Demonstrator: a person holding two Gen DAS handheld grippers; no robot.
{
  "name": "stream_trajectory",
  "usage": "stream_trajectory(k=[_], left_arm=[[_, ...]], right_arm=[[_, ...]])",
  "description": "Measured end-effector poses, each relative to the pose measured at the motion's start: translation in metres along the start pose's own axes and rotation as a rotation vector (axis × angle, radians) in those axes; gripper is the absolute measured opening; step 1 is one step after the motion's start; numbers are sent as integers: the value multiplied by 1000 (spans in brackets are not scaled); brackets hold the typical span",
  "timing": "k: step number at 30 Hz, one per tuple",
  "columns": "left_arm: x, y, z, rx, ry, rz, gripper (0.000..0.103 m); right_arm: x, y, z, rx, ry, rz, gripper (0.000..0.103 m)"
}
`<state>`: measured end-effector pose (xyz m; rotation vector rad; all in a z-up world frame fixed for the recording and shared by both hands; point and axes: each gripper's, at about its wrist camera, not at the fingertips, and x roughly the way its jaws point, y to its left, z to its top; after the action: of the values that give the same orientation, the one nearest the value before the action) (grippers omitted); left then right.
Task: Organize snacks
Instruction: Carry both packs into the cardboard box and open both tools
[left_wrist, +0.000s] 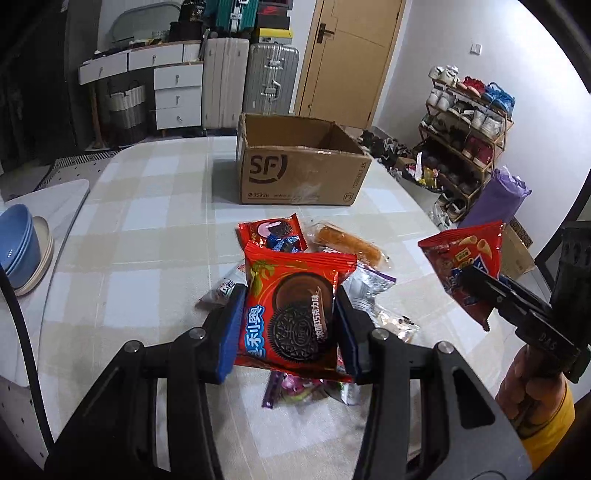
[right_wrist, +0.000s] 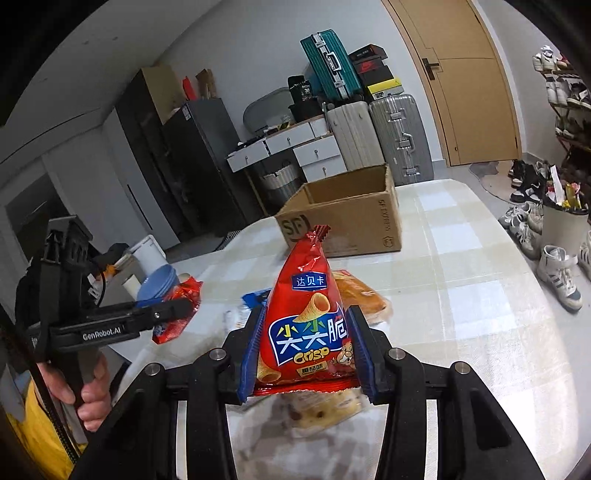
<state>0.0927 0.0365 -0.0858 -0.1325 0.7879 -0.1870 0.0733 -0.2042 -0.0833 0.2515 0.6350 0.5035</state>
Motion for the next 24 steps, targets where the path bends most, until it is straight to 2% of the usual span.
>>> stream_trajectory(k=[8,14,20,24], left_arm=[[-39,-13,-13,13,-52,16,42],[-56,-14,-16,14,-64,1,42],[-54,-13,-2,36,-67,0,42],[-45,-6,21,33,-51,-37,42]], right_arm=[[-23,26,1,-35,-27,-1,44],[-25,29,4,-31,-27,-5,44],[-9,26,15,-58,-13,3,44],[5,24,36,-59,-13,27,44]])
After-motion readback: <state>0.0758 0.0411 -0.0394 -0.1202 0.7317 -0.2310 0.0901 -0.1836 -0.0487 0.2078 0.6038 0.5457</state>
